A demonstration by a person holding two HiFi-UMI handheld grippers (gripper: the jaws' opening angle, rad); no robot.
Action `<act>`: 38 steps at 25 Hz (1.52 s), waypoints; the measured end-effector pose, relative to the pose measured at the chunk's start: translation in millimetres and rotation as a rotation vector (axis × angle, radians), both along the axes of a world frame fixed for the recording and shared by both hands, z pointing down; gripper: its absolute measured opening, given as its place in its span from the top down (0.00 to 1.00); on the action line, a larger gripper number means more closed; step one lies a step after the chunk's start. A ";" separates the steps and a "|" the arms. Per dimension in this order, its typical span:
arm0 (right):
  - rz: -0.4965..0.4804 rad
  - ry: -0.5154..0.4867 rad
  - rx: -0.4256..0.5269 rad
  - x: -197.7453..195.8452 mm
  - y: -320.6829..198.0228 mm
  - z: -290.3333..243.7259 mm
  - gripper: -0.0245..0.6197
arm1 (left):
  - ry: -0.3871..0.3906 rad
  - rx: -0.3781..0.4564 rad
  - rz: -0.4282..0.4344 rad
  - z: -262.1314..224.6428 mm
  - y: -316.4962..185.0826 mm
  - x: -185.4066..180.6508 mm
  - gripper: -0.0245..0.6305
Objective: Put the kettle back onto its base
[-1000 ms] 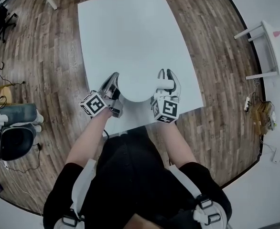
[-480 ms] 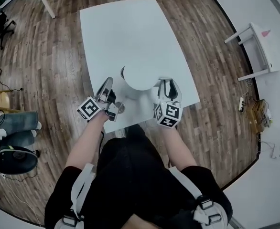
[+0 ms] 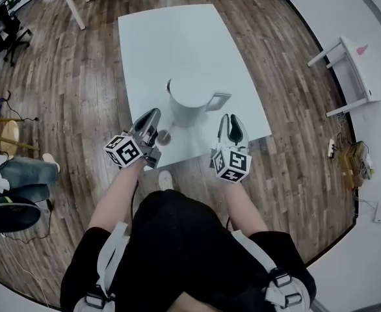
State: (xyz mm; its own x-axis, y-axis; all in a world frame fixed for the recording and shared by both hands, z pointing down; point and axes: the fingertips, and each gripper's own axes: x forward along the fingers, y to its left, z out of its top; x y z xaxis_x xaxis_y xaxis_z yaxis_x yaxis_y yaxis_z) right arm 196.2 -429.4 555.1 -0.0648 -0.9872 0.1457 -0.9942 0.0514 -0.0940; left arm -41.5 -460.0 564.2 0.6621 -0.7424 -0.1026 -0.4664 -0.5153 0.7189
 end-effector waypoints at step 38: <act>-0.221 -0.079 0.078 2.5 215.1 -57.8 0.96 | -0.412 0.293 -0.240 -79.1 232.2 -21.5 0.97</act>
State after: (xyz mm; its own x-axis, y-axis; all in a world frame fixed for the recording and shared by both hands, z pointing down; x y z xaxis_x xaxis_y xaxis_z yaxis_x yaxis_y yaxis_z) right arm 198.7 -214.3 497.3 -0.2884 -0.9559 0.0554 -0.9479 0.2768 -0.1577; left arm -62.9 -227.7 485.1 0.5075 -0.8563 -0.0960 -0.8071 -0.5114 0.2950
